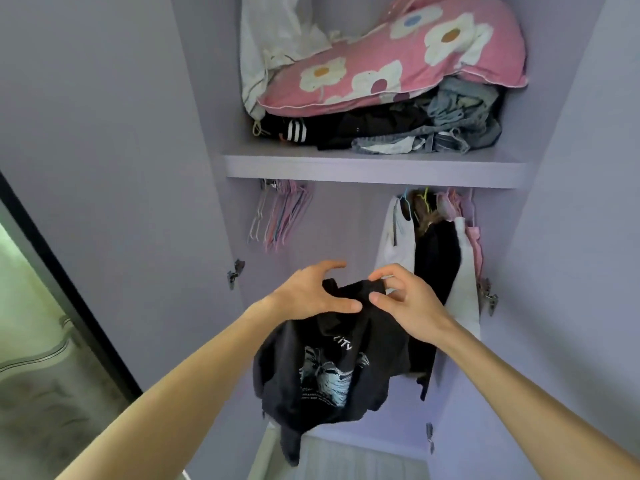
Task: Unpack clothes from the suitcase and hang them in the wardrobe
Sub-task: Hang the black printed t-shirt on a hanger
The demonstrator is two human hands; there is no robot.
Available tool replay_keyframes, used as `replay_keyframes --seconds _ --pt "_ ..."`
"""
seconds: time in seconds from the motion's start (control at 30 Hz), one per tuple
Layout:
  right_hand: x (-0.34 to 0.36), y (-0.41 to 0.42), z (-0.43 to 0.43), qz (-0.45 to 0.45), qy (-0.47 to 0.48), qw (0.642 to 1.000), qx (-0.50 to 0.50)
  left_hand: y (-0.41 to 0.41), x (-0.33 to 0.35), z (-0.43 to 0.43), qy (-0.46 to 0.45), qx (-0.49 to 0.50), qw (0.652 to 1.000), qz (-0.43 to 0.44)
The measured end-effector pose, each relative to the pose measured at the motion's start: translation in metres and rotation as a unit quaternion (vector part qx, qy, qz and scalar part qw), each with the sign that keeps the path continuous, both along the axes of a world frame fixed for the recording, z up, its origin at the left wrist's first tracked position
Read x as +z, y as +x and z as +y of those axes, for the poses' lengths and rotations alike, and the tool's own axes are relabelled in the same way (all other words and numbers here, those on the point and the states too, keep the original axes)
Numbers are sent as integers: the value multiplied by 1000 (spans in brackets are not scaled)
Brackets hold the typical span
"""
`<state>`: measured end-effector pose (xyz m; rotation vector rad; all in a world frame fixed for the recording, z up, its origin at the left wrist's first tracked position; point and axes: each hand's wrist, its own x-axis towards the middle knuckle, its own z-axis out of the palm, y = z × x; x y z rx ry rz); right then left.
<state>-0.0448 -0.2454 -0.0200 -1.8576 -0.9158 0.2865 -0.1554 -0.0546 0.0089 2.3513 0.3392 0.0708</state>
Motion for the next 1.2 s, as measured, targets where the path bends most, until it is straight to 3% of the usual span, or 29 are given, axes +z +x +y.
replay_keyframes --seconds 0.2,0.4,0.6,0.8,0.97,1.1,1.2 --pt "15 21 11 0 -4 999 36 16 -16 -8 51 18 999 -8" --pt "9 39 13 -14 0 1000 4 22 -11 -3 63 29 997 -25" --pt "1 50 43 0 16 999 34 21 -3 6 209 53 976 -28" --pt "1 54 116 21 21 999 26 20 10 61 393 109 913 -3" --pt "-10 78 194 56 -24 998 -27 9 13 136 547 146 824 38" --pt "-21 103 263 55 -59 995 -64 0 10 213 602 151 784 22" --pt "-41 116 318 48 -94 992 -68 -9 -3 263 669 145 728 22"
